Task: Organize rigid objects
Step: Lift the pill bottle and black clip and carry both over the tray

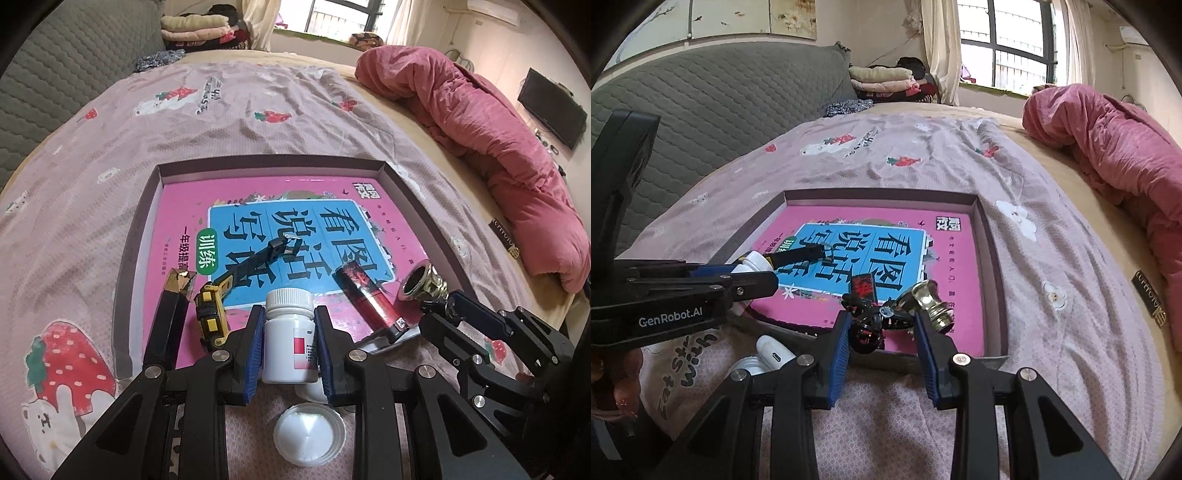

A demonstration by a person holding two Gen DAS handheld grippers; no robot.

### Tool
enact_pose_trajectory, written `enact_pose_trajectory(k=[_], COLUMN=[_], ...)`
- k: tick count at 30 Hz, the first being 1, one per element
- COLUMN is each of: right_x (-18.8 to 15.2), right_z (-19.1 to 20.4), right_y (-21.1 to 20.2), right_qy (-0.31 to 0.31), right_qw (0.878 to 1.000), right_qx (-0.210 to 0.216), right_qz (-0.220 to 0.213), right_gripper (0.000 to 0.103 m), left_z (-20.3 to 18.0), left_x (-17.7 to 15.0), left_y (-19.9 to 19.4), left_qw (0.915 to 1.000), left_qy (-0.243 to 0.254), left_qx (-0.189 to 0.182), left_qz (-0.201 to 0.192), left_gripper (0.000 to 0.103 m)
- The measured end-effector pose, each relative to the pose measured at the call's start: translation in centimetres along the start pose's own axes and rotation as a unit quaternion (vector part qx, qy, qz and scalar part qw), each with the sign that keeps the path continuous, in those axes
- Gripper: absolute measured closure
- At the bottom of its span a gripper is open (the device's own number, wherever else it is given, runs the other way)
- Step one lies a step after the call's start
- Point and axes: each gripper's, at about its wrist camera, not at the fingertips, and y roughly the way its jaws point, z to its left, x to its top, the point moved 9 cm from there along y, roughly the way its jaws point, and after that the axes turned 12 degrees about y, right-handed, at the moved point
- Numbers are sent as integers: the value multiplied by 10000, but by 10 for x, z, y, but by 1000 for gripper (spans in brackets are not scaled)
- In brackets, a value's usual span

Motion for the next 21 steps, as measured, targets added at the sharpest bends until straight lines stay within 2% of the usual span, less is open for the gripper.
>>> enact_pose_trajectory(k=[13, 21], right_x=[-2, 2], right_z=[-8, -13], right_y=[16, 22], right_qy=[12, -28], right_qw=[9997, 9983], right_qx=[-227, -512], right_qz=[110, 282], right_gripper=[68, 68], left_z=[-3, -5], left_x=[1, 3], left_y=[13, 18], left_qw=[9999, 9999], left_qy=[33, 36], left_qx=[-37, -75], left_qz=[95, 135], left_gripper=[76, 76])
